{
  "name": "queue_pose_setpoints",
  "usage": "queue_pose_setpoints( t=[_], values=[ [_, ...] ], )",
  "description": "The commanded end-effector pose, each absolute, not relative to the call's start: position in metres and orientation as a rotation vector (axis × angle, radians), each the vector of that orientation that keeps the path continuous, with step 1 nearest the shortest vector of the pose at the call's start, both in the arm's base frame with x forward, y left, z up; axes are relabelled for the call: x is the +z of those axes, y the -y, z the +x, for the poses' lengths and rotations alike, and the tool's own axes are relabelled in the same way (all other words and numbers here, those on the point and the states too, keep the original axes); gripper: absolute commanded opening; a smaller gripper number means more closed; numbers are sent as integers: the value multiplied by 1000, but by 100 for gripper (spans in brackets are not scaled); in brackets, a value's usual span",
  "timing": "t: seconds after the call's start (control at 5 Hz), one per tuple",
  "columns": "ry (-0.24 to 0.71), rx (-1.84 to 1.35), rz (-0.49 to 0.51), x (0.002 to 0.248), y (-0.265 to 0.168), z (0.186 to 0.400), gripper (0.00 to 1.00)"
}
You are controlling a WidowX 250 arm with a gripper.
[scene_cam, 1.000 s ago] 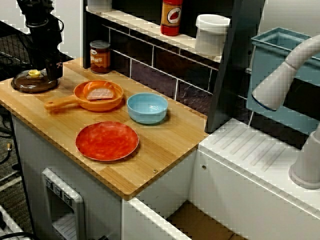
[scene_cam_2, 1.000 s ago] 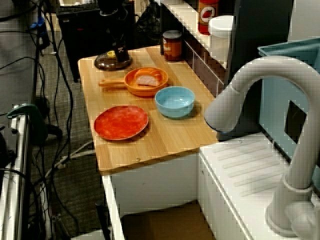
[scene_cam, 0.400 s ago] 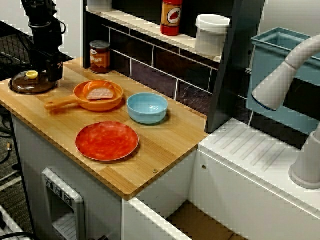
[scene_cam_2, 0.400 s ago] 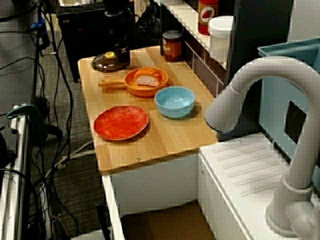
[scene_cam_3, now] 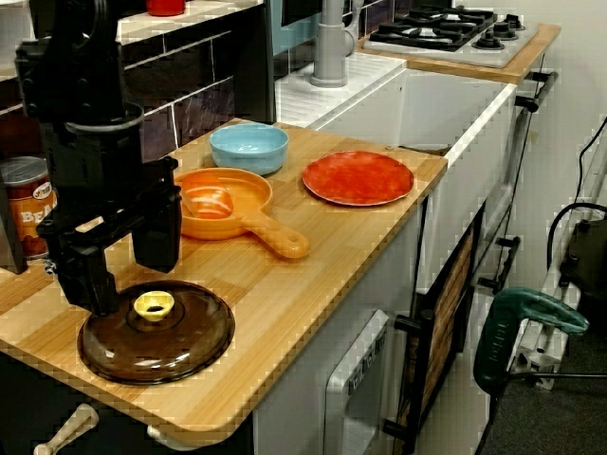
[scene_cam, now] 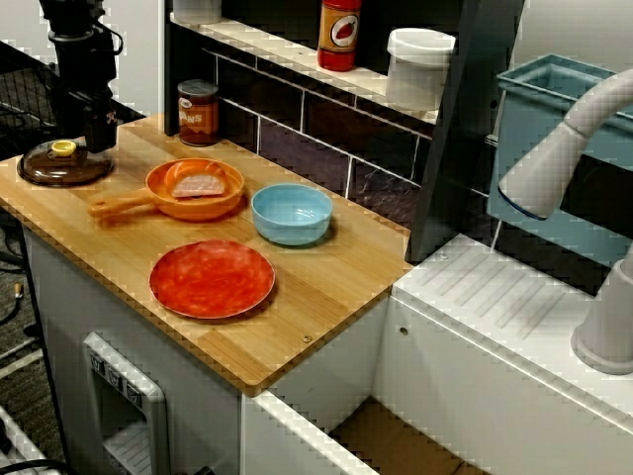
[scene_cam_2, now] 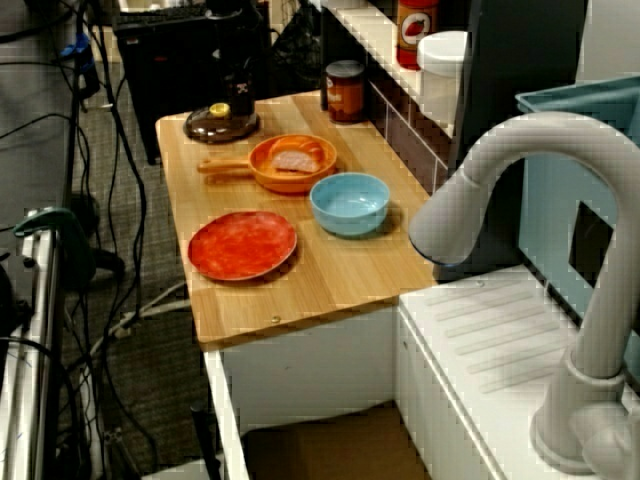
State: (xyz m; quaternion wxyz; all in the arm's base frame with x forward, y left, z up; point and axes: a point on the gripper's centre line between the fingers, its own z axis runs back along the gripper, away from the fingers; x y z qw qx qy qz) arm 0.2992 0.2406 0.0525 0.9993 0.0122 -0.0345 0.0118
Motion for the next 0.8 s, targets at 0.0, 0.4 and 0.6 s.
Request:
queue_pose_setpoints(
  t=[0.0,0.4,0.6],
  values=[
    [125,21,81,86,-256,303,100],
    [141,8,97,85,-248,295,100],
    [142,0,105,83,-244,291,100]
  ],
)
